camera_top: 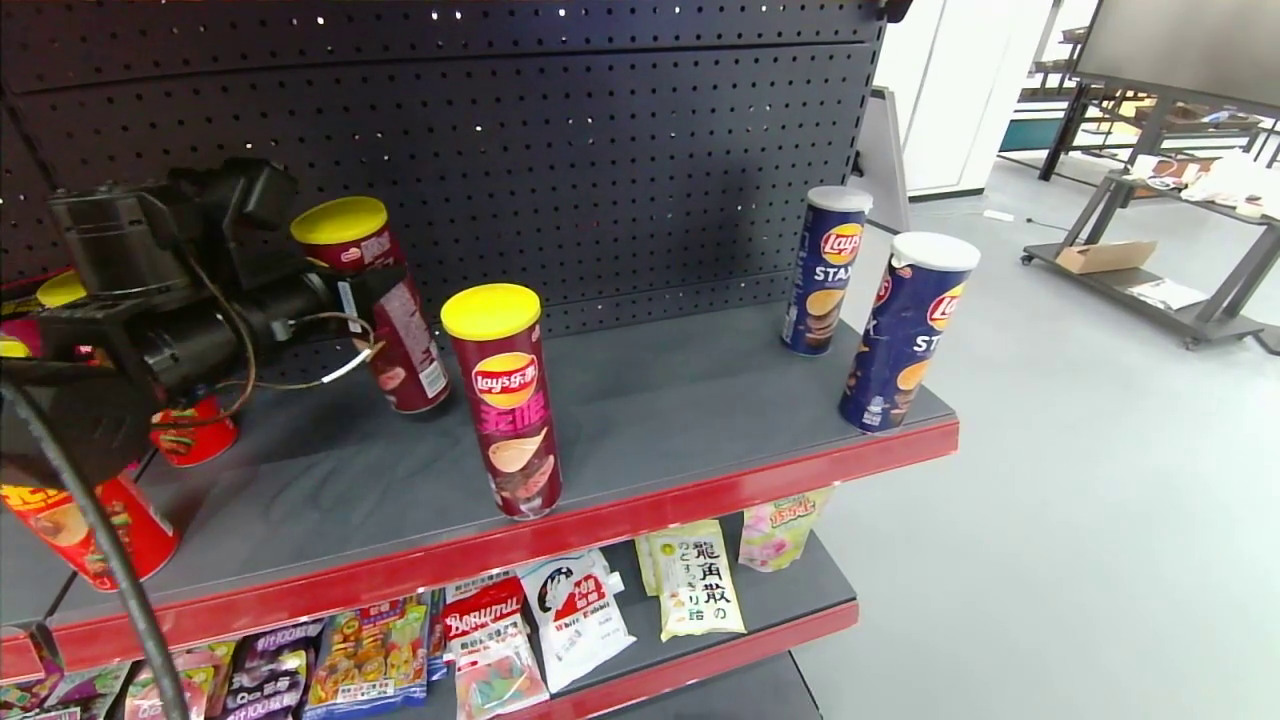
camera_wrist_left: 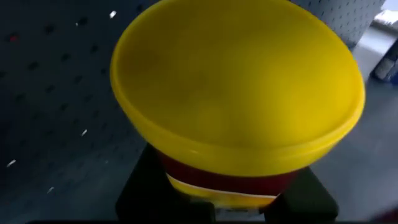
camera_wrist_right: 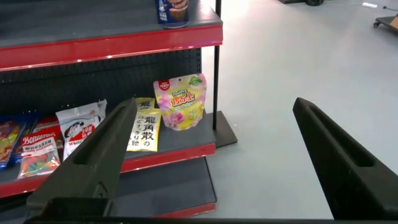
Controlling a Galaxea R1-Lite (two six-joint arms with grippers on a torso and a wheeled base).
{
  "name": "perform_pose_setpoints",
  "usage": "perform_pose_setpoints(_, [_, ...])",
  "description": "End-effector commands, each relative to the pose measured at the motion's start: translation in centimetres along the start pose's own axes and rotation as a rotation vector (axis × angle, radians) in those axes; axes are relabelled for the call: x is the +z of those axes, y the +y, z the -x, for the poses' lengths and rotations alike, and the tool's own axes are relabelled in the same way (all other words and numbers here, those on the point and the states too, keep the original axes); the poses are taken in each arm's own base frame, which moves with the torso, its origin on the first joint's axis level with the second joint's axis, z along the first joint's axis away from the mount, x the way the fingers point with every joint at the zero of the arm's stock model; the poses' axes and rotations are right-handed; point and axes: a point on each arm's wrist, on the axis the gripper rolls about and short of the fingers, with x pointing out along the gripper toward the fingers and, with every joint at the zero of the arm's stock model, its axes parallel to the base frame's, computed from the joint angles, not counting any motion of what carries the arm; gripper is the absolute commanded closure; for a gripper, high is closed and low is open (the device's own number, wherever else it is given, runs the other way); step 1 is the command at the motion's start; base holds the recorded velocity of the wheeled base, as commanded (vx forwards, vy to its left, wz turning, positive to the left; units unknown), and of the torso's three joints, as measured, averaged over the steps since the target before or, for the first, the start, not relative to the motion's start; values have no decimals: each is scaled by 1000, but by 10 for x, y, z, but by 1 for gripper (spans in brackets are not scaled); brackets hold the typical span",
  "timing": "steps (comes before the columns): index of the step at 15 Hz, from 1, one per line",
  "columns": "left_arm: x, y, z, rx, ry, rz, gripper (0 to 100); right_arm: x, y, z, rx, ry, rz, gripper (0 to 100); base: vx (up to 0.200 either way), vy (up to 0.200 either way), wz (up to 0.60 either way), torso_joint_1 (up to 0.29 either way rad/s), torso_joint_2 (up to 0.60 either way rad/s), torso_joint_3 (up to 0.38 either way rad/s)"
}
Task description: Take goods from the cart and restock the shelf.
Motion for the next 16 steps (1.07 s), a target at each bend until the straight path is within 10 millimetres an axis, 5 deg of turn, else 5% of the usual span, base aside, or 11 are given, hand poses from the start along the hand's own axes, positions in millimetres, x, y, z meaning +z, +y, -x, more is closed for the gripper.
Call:
perform_pose_setpoints(1, [-12, -5, -30, 2, 17, 28, 100, 0, 0, 0, 1, 1, 0, 0, 0, 0, 0, 0, 0, 0])
perform_pose_setpoints(10, [-23, -30, -86, 16, 2, 51, 100, 0, 0, 0, 1, 1, 0, 0, 0, 0, 0, 0, 0, 0])
perform_pose_setpoints(16, [-22, -39, -92, -9, -5, 48, 100, 0, 0, 0, 1, 1, 0, 0, 0, 0, 0, 0, 0, 0])
